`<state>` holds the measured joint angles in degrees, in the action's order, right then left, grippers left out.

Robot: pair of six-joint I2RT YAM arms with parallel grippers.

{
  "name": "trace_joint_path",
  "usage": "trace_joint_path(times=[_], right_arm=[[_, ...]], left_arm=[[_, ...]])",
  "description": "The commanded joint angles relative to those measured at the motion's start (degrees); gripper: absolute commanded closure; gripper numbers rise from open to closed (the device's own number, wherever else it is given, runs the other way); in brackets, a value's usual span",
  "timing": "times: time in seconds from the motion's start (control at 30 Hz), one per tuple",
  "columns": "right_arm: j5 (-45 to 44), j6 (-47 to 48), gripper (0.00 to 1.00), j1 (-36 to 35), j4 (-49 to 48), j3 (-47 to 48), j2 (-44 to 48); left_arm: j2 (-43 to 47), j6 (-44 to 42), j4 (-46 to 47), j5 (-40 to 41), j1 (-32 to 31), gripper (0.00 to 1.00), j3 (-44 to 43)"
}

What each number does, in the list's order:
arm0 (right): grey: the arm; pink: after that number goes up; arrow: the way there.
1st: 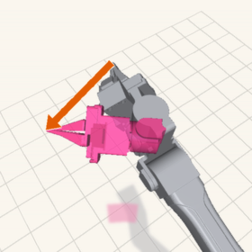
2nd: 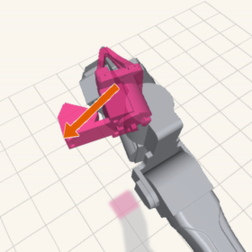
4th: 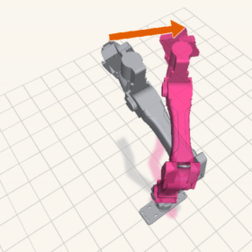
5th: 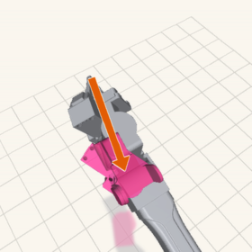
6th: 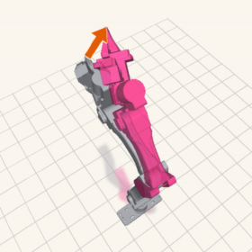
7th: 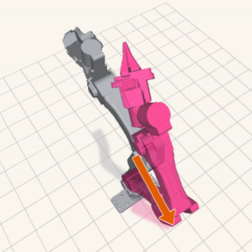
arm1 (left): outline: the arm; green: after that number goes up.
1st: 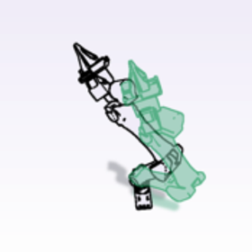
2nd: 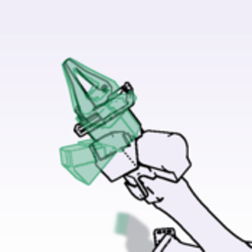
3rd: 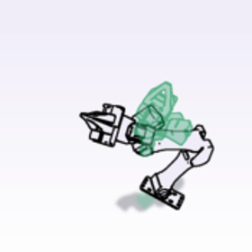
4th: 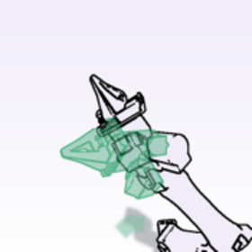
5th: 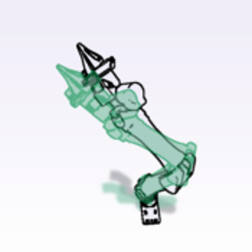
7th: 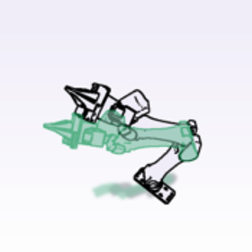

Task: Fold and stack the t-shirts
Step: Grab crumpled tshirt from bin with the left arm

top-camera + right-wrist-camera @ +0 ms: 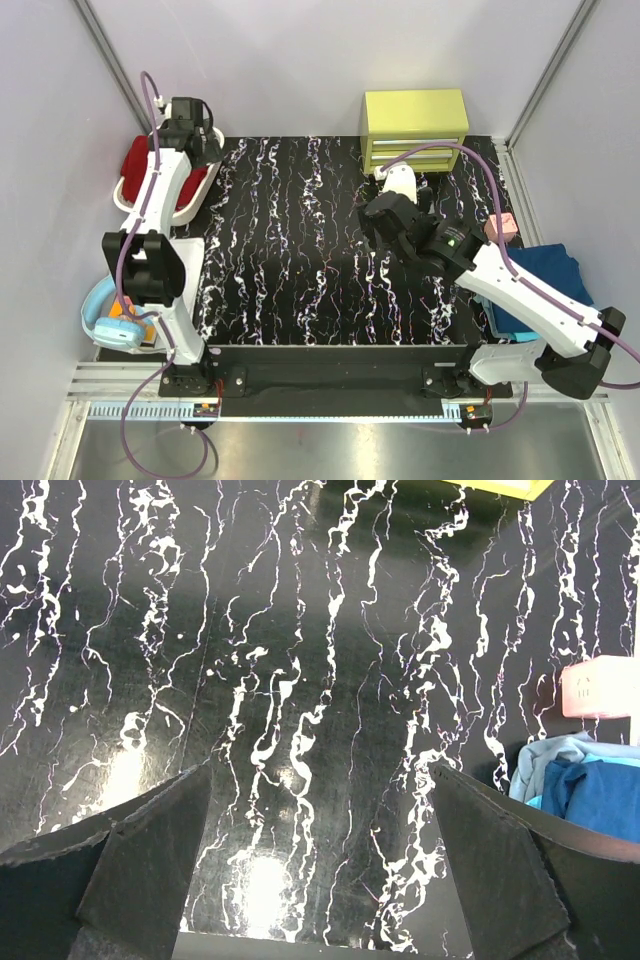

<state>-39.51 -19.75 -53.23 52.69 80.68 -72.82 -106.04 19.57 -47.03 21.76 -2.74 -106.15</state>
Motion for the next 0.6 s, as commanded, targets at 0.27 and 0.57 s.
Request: trace_joint_path(times=[0.27, 0.57], right_arm=[[-0.3, 0.2, 0.00, 0.7, -0.6, 0.9, -1.6], [-0.5, -1.3, 0.00, 0.7, 2.3, 2.5, -4.1]], left_arm=[[-8.0, 0.8, -2.3, 0.9, 2.7, 0.21, -6.1], [-18.0, -1.9, -1.9, -4.0, 6.2, 0.22, -14.9]])
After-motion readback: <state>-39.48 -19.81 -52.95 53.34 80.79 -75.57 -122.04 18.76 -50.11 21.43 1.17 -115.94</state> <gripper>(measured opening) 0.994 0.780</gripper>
